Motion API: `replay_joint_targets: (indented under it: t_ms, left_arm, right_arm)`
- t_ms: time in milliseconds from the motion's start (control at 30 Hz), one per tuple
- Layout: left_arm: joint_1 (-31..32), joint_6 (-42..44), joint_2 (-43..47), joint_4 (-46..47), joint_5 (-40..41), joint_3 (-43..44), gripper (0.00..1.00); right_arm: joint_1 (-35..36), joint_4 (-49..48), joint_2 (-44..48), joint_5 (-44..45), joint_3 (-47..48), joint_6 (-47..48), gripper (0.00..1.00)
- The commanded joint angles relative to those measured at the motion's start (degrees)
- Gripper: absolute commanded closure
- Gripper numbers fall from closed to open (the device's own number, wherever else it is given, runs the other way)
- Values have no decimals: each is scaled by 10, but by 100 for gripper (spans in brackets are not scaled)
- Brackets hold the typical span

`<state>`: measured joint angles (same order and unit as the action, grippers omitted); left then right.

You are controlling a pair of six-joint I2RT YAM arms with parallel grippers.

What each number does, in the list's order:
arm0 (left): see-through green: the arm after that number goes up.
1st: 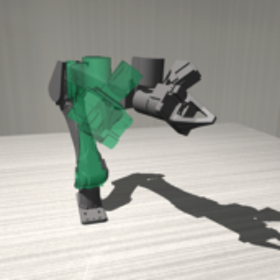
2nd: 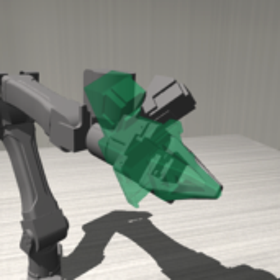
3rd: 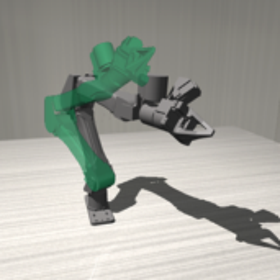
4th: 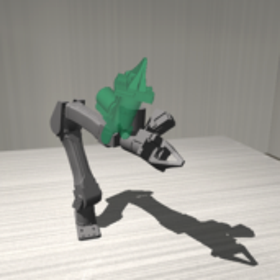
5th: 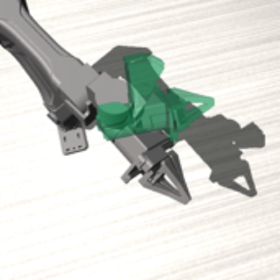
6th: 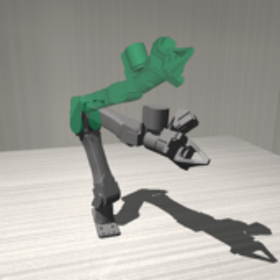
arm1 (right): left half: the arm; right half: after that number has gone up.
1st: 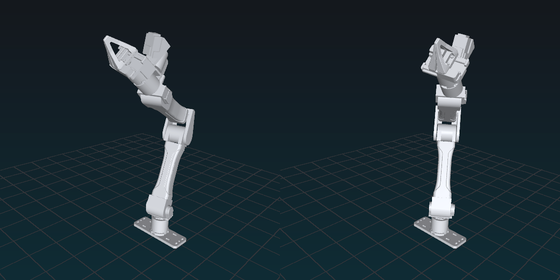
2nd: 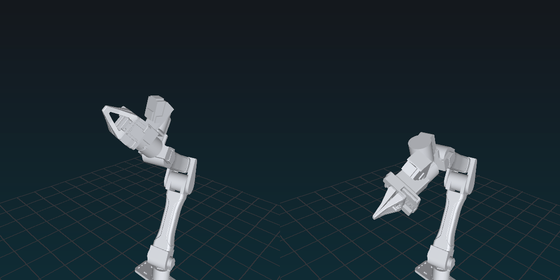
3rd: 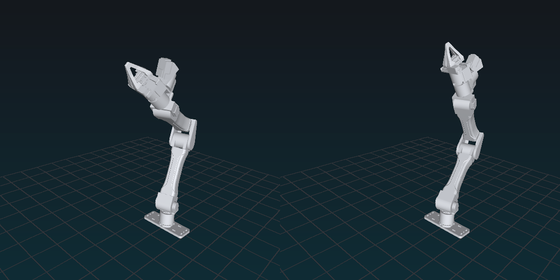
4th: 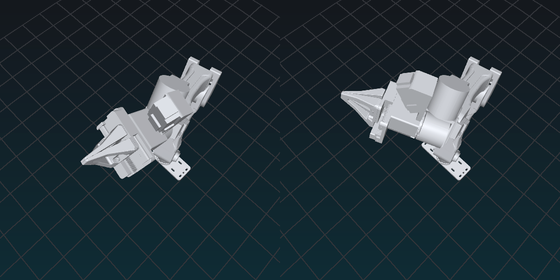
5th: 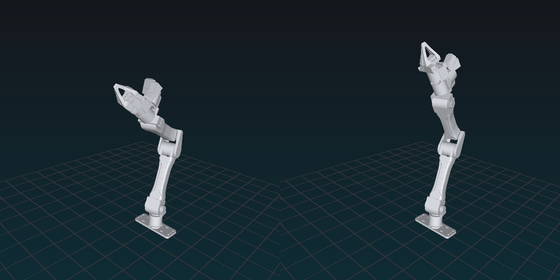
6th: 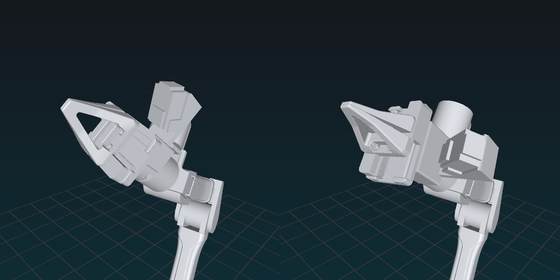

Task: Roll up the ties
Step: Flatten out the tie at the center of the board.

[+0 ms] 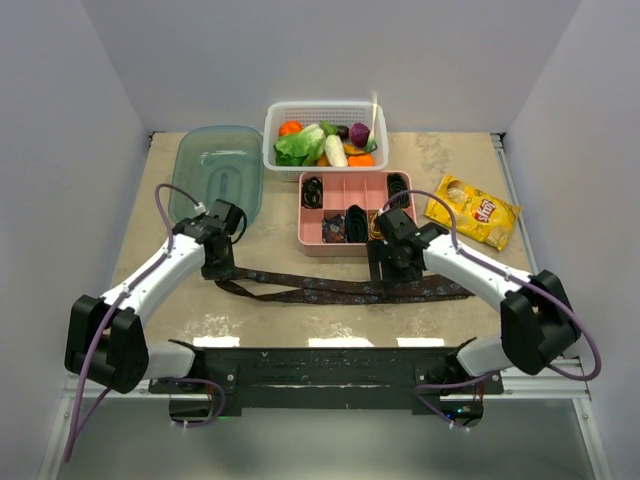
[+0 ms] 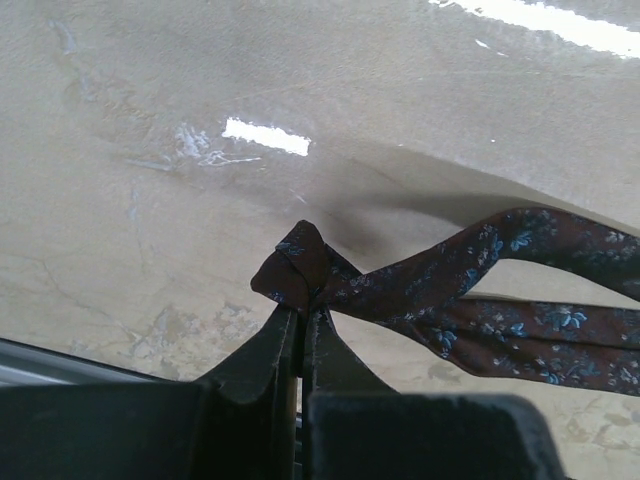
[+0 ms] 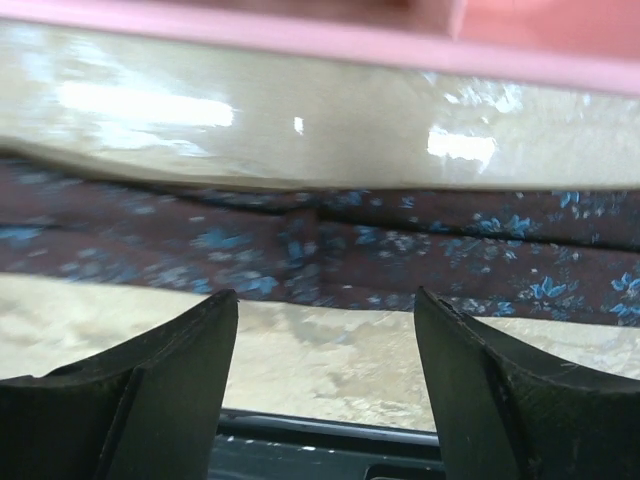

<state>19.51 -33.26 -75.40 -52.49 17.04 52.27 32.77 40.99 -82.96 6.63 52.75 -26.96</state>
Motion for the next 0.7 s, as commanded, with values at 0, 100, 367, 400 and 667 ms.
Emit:
replay_joint_targets:
  t_ms: [0, 100, 367, 400, 667]
  left_arm:
    - [-4, 22, 24, 25, -23, -4, 100]
    - [-4, 20, 28, 20, -25, -9, 100]
    - [-4, 7, 57, -13, -42, -28, 80]
    - [-4, 6, 60, -14, -44, -31, 78]
    - [-4, 8, 89, -19, -70, -28, 26]
  right_arm:
    - [26, -5, 29, -42, 59, 38, 25]
    - [77, -8, -9, -25, 87, 36, 26]
    - [199, -51, -125, -36, 162, 28, 41]
    - [205, -60, -141, -36, 168, 28, 46]
    - [237, -88, -200, -34, 184, 29, 72]
